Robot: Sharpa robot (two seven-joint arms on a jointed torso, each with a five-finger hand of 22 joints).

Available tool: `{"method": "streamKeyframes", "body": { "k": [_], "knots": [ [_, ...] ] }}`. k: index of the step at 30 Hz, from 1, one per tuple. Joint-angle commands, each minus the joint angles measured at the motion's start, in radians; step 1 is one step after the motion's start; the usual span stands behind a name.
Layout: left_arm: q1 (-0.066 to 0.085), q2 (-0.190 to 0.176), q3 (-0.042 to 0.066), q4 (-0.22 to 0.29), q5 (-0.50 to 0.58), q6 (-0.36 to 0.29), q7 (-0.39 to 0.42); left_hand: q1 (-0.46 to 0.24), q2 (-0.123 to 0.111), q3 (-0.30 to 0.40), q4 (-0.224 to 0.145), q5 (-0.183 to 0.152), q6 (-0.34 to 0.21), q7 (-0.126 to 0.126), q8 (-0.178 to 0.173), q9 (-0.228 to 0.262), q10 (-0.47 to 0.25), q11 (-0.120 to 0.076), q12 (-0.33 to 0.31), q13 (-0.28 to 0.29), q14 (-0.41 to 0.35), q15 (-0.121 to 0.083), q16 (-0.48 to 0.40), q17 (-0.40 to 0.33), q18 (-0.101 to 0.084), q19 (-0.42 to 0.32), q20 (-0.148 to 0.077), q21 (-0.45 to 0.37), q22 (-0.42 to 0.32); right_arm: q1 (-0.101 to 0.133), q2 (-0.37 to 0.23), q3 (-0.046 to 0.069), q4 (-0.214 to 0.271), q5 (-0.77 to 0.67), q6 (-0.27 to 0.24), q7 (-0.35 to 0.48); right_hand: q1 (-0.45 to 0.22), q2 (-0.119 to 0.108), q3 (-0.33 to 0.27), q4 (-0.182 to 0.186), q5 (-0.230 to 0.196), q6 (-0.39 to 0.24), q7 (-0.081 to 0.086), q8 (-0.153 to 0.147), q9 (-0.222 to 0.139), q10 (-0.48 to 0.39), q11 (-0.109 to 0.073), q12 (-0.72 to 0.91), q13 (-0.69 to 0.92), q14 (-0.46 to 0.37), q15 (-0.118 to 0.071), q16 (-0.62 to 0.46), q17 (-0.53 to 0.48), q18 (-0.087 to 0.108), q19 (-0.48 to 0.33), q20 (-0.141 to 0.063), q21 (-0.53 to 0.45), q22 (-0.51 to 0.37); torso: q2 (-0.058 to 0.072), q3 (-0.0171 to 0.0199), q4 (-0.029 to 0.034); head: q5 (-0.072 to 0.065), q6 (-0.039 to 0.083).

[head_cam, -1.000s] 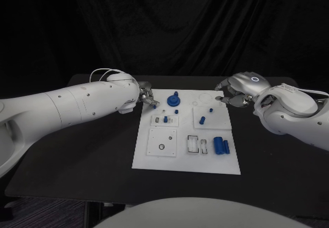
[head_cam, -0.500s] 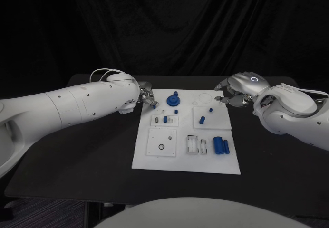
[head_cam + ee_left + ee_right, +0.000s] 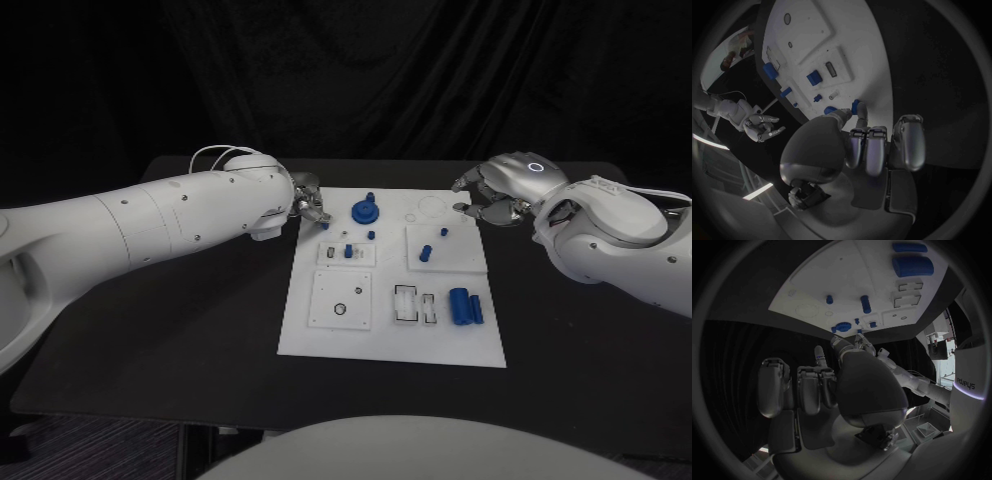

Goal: Assemble the parts on the task board

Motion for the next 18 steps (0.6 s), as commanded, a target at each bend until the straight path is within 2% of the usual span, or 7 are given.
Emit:
{"method": "streamKeyframes", "body": {
  "k": [1, 7, 13, 18],
  "knots": [
    [-0.002, -0.003, 0.0, 0.004, 0.016, 0.011, 0.002, 0.0, -0.01, 0.007, 0.0, 0.006, -0.002, -0.004, -0.004, 0.002, 0.104, 0.007, 0.002, 0.263, 0.106, 0.007, 0.003, 0.263, 0.001, -0.005, -0.001, -0.004, 0.118, -0.003, -0.001, 0.001, 0.0, -0.004, 0.004, -0.007, 0.008, 0.003, 0.004, -0.004, 0.009, 0.005, -0.001, -0.004, -0.001, 0.106, 0.002, 0.003, 0.263, 0.107, 0.004, 0.002, 0.263, 0.0, 0.033, 0.004, 0.003, 0.212, 0.0, -0.0001, 0.0004, 0.002, 0.0],
    [-0.002, -0.016, 0.0, 0.02, 0.016, -0.034, 0.011, -0.007, -0.022, 0.038, -0.008, 0.007, -0.001, -0.004, -0.004, 0.006, 0.104, 0.007, 0.002, 0.263, 0.106, 0.007, 0.003, 0.263, 0.002, -0.006, -0.001, -0.007, 0.118, -0.003, -0.003, 0.001, 0.0, -0.004, 0.003, -0.007, 0.009, 0.003, 0.005, -0.004, 0.012, 0.005, -0.001, -0.004, -0.001, 0.106, 0.002, 0.003, 0.263, 0.107, 0.004, 0.002, 0.263, 0.0, 0.033, 0.004, 0.002, 0.211, -0.001, 0.0, -0.0007, 0.006, 0.0],
    [-0.002, -0.048, 0.0, 0.061, 0.021, -0.114, 0.027, -0.02, -0.045, 0.101, -0.022, 0.009, 0.008, -0.005, -0.005, 0.01, 0.104, 0.006, 0.002, 0.263, 0.106, 0.007, 0.003, 0.263, 0.002, -0.006, -0.002, -0.01, 0.121, -0.004, -0.007, 0.001, 0.0, -0.004, 0.004, -0.009, 0.009, 0.002, 0.005, -0.005, 0.014, 0.005, -0.001, -0.004, -0.002, 0.106, 0.002, 0.003, 0.263, 0.107, 0.004, 0.002, 0.262, 0.0, 0.032, 0.004, 0.001, 0.211, -0.002, -0.0003, -0.0001, 0.005, 0.0],
    [-0.002, -0.081, 0.0, 0.104, 0.082, -0.157, 0.024, -0.029, -0.057, 0.13, -0.027, 0.007, 0.017, -0.007, -0.004, 0.011, 0.104, 0.005, 0.002, 0.263, 0.106, 0.006, 0.003, 0.263, 0.002, -0.006, -0.003, -0.011, 0.123, -0.005, -0.011, 0.001, 0.001, -0.004, 0.004, -0.01, 0.01, 0.002, 0.006, -0.006, 0.017, 0.006, -0.001, -0.004, -0.002, 0.106, 0.002, 0.003, 0.263, 0.107, 0.004, 0.002, 0.262, 0.0, 0.033, 0.004, 0.002, 0.212, -0.002, -0.0007, 0.0007, 0.003, 0.0]
  ]
}}
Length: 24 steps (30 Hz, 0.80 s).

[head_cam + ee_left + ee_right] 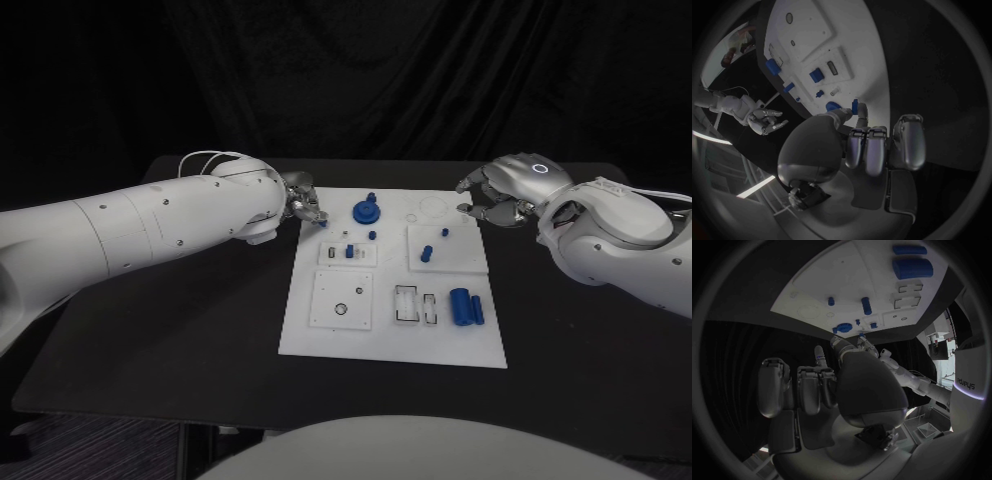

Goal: Assemble the parts on the task board

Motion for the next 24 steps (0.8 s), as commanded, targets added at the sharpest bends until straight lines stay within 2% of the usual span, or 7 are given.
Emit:
{"method": "streamKeyframes", "body": {
  "k": [1, 7, 14, 24],
  "knots": [
    [-0.002, -0.019, 0.001, 0.033, 0.069, -0.083, 0.016, -0.008, -0.014, 0.017, 0.001, -0.014, 0.01, -0.002, -0.003, 0.001, 0.104, 0.005, 0.003, 0.263, 0.106, 0.006, 0.003, 0.263, 0.002, -0.007, -0.002, -0.005, 0.123, -0.003, -0.004, 0.001, 0.002, -0.004, 0.002, -0.01, 0.01, 0.003, 0.003, -0.003, 0.004, 0.006, -0.001, -0.004, -0.001, 0.106, 0.002, 0.003, 0.263, 0.107, 0.004, 0.002, 0.262, 0.0, 0.033, 0.004, 0.002, 0.212, 0.0, -0.0002, 0.0012, -0.001, 0.0],
    [-0.002, -0.072, 0.001, 0.112, 0.096, -0.124, -0.004, -0.017, -0.016, 0.025, 0.004, -0.025, 0.012, -0.002, -0.004, 0.002, 0.104, 0.006, 0.003, 0.263, 0.106, 0.006, 0.003, 0.263, 0.003, -0.008, -0.003, -0.008, 0.122, -0.005, -0.008, 0.001, 0.002, -0.004, -0.001, -0.011, 0.011, 0.003, 0.004, -0.004, 0.006, 0.006, -0.002, -0.004, -0.001, 0.106, 0.002, 0.003, 0.263, 0.107, 0.004, 0.002, 0.262, 0.0, 0.033, 0.004, 0.002, 0.212, -0.001, 0.0001, -0.0004, -0.002, 0.0],
    [-0.002, -0.115, 0.001, 0.188, 0.102, -0.127, -0.027, -0.018, -0.016, 0.027, 0.003, -0.025, 0.014, -0.003, -0.003, 0.002, 0.104, 0.005, 0.003, 0.263, 0.106, 0.006, 0.003, 0.263, 0.003, -0.008, -0.003, -0.008, 0.122, -0.006, -0.011, 0.001, 0.002, -0.004, -0.002, -0.01, 0.011, 0.003, 0.004, -0.004, 0.006, 0.006, -0.002, -0.004, -0.001, 0.106, 0.002, 0.003, 0.263, 0.107, 0.004, 0.002, 0.262, 0.0, 0.033, 0.004, 0.002, 0.212, 0.0, 0.0008, 0.0001, 0.002, 0.0],
    [-0.004, -0.153, 0.001, 0.268, 0.104, -0.139, -0.034, -0.021, -0.015, 0.033, 0.004, -0.025, 0.018, -0.003, -0.002, 0.002, 0.104, 0.005, 0.003, 0.263, 0.106, 0.006, 0.003, 0.263, 0.003, -0.01, -0.003, -0.01, 0.122, -0.008, -0.013, 0.001, 0.001, -0.004, -0.002, -0.008, 0.012, 0.002, 0.005, -0.005, 0.007, 0.007, -0.002, -0.005, -0.002, 0.106, 0.001, 0.003, 0.263, 0.107, 0.004, 0.0, 0.261, 0.0, 0.032, 0.004, 0.001, 0.211, 0.0, 0.0008, 0.0027, 0.002, 0.0]
  ]
}}
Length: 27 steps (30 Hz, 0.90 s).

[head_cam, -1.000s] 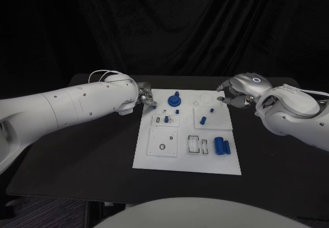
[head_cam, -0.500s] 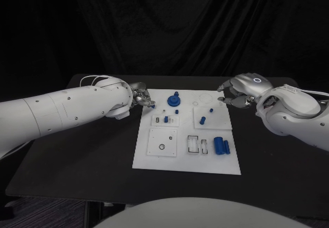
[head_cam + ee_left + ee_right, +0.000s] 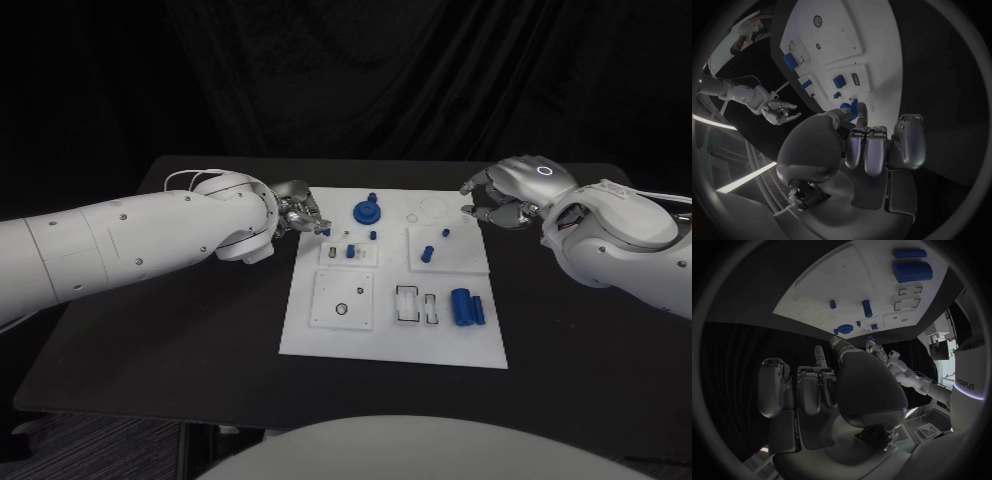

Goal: Assemble the parts on the task board

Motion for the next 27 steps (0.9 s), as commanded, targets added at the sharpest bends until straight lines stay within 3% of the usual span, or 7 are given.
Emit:
{"method": "streamKeyframes", "body": {
  "k": [1, 9, 16, 22, 27],
  "knots": [
    [-0.004, -0.01, 0.001, 0.027, 0.014, -0.023, -0.007, -0.007, -0.001, 0.006, -0.002, -0.004, 0.006, -0.001, -0.002, 0.001, 0.104, 0.005, 0.003, 0.263, 0.106, 0.006, 0.003, 0.263, 0.003, -0.006, 0.001, -0.006, 0.122, -0.003, -0.001, 0.001, 0.001, -0.004, -0.002, -0.008, 0.008, -0.002, 0.002, -0.002, 0.004, 0.007, -0.002, -0.005, -0.001, 0.106, 0.001, 0.003, 0.263, 0.107, 0.004, 0.0, 0.261, 0.0, 0.032, 0.004, 0.001, 0.21, 0.0, 0.0005, 0.0008, 0.0, 0.0],
    [-0.02, -0.034, 0.001, 0.071, 0.014, 0.016, -0.029, -0.014, 0.0, 0.01, 0.001, -0.004, 0.008, -0.001, -0.002, 0.001, 0.104, 0.005, 0.003, 0.263, 0.106, 0.006, 0.003, 0.263, 0.004, -0.008, 0.001, -0.008, 0.121, -0.003, 0.0, 0.001, 0.004, -0.004, -0.001, -0.007, 0.008, -0.002, 0.002, -0.002, 0.004, 0.007, -0.002, -0.005, -0.001, 0.106, 0.001, 0.003, 0.263, 0.107, 0.004, 0.0, 0.261, 0.0, 0.032, 0.004, 0.001, 0.21, 0.001, 0.0001, -0.0015, 0.004, 0.0],
    [-0.039, -0.035, 0.001, 0.076, 0.014, 0.017, -0.031, -0.014, 0.0, 0.013, 0.001, -0.002, 0.007, -0.001, -0.002, 0.0, 0.104, 0.005, 0.003, 0.263, 0.106, 0.006, 0.003, 0.263, 0.005, -0.01, 0.001, -0.011, 0.119, -0.003, -0.002, 0.001, 0.007, 0.02, -0.002, -0.003, 0.008, -0.004, 0.003, -0.004, 0.006, 0.007, -0.002, -0.005, -0.002, 0.106, 0.001, 0.003, 0.263, 0.107, 0.004, 0.0, 0.26, 0.001, 0.031, 0.004, -0.001, 0.21, 0.0, 0.0003, -0.0006, 0.001, 0.0],
    [-0.047, -0.031, 0.001, 0.075, 0.014, 0.009, -0.029, -0.014, -0.001, 0.015, -0.001, 0.0, 0.007, -0.001, -0.003, 0.0, 0.104, 0.005, 0.003, 0.263, 0.106, 0.006, 0.003, 0.263, 0.005, -0.01, 0.001, -0.012, 0.119, -0.003, -0.005, 0.001, 0.008, 0.037, -0.002, -0.001, 0.009, -0.004, 0.004, -0.005, 0.008, 0.007, -0.002, -0.005, -0.002, 0.106, 0.001, 0.003, 0.263, 0.107, 0.004, 0.001, 0.262, 0.001, 0.031, 0.004, -0.001, 0.21, 0.0, 0.0009, -0.0006, 0.003, 0.0],
    [-0.051, -0.026, 0.001, 0.07, 0.014, 0.003, -0.028, -0.014, -0.001, 0.016, -0.001, 0.001, 0.007, -0.001, -0.003, 0.0, 0.104, 0.004, 0.003, 0.263, 0.106, 0.006, 0.003, 0.263, 0.005, -0.011, 0.001, -0.013, 0.119, -0.003, -0.006, 0.001, 0.009, 0.042, -0.005, 0.001, 0.009, -0.004, 0.004, -0.005, 0.008, 0.007, -0.002, -0.005, -0.002, 0.106, 0.001, 0.003, 0.263, 0.107, 0.004, 0.001, 0.262, 0.001, 0.031, 0.004, -0.001, 0.21, 0.001, -0.0012, -0.0014, 0.003, 0.0]
  ]
}}
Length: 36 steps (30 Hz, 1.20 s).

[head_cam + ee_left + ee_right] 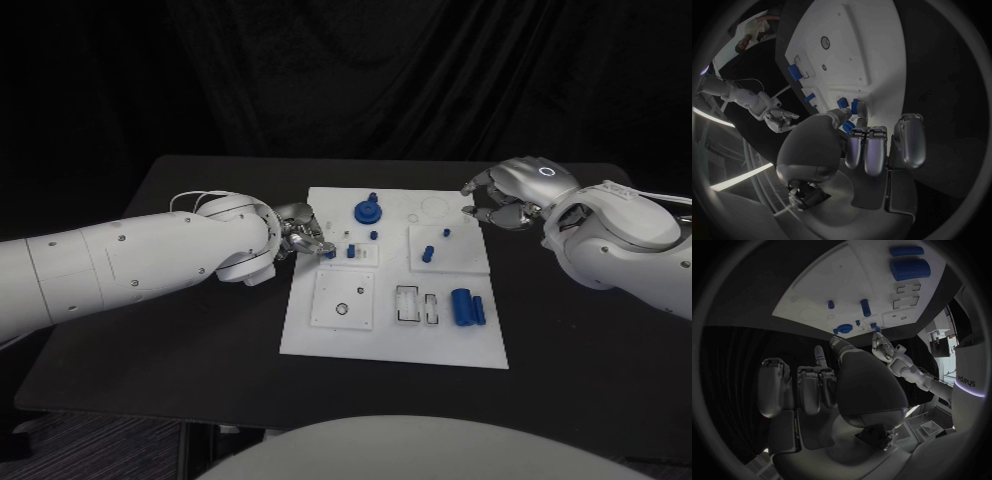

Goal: Assemble the parts on the task board

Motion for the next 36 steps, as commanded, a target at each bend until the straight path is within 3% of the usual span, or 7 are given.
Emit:
{"method": "streamKeyframes", "body": {
  "k": [1, 36],
  "knots": [
    [-0.004, 0.004, 0.001, -0.003, 0.007, -0.004, 0.004, -0.01, 0.003, 0.007, 0.0, 0.004, 0.007, -0.002, -0.003, 0.001, 0.104, 0.005, 0.003, 0.263, 0.106, 0.006, 0.003, 0.263, 0.005, -0.007, -0.003, -0.005, 0.119, -0.002, -0.001, 0.001, 0.002, 0.014, -0.005, 0.0, 0.009, -0.004, 0.004, -0.005, 0.004, 0.007, -0.002, -0.005, -0.001, 0.106, 0.001, 0.003, 0.263, 0.107, 0.003, 0.001, 0.262, 0.001, 0.031, 0.004, -0.001, 0.21, 0.001, -0.0019, -0.0007, 0.001, 0.0],
    [-0.014, 0.034, 0.001, -0.061, 0.007, -0.014, 0.018, -0.011, 0.005, 0.012, 0.0, 0.007, 0.007, -0.001, -0.004, 0.001, 0.104, 0.005, 0.003, 0.263, 0.106, 0.006, 0.003, 0.263, 0.005, -0.008, -0.003, -0.006, 0.119, -0.003, 0.0, 0.001, -0.002, 0.015, -0.008, 0.001, 0.011, -0.005, 0.006, -0.007, 0.007, 0.008, 0.0, -0.006, -0.002, 0.106, 0.002, 0.003, 0.263, 0.107, 0.004, 0.001, 0.261, 0.001, 0.031, 0.004, -0.003, 0.21, 0.0, -0.0006, -0.0022, 0.002, 0.0]
  ]
}}
